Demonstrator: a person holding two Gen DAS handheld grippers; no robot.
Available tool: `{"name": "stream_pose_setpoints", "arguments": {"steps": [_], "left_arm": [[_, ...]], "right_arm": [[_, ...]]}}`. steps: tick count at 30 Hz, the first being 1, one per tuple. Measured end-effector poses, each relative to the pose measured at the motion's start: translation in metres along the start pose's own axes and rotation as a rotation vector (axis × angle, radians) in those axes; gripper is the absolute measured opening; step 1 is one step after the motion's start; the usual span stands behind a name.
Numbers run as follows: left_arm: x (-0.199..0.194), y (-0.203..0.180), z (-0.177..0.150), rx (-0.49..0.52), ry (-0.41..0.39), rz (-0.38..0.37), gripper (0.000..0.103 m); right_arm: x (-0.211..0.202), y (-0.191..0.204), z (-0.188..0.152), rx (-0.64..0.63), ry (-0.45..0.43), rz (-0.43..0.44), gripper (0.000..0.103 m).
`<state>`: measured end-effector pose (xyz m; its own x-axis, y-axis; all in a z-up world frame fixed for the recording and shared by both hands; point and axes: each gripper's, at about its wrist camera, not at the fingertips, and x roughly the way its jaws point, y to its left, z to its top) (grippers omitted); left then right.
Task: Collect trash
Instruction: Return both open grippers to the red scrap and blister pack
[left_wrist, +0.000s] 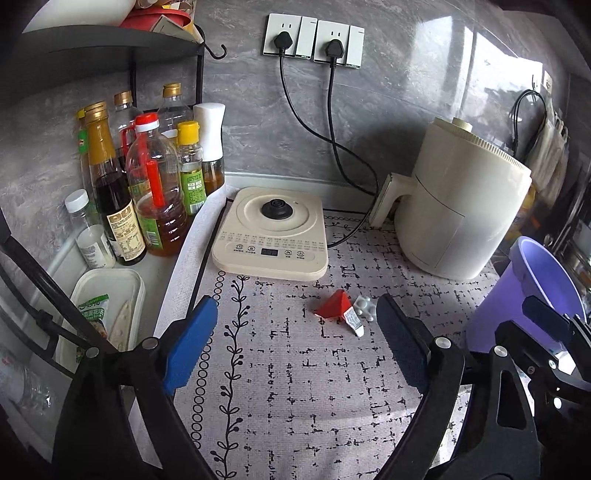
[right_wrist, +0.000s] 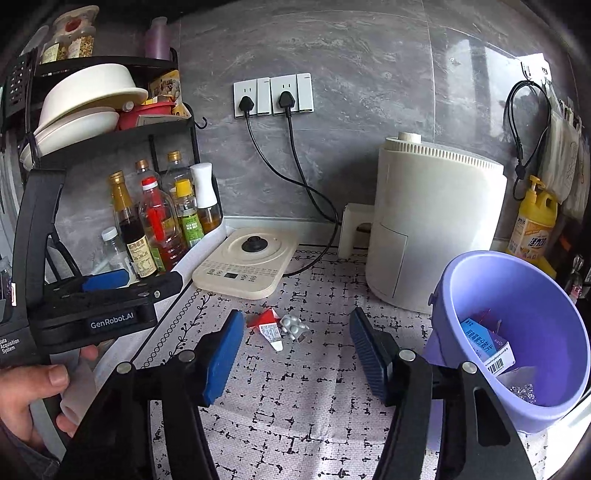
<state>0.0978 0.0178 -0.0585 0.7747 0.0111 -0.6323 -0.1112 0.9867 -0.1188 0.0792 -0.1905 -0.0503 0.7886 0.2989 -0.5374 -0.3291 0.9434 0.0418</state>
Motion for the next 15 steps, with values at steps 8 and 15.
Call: {"name": "stream_pose_setpoints", "arguments": {"steps": [8, 15], "left_arm": [[0.034, -0.007, -0.008, 0.008, 0.062, -0.019, 0.078], [0.076, -0.025, -0.012, 0.050, 0.121, -0.060, 0.073]], "right_arm": [[0.019, -0.005, -0.016, -0.001, 0.062, -0.011, 0.056], [0.031, -0.012, -0.029, -0.005, 0.106, -0.042, 0.056]]}}
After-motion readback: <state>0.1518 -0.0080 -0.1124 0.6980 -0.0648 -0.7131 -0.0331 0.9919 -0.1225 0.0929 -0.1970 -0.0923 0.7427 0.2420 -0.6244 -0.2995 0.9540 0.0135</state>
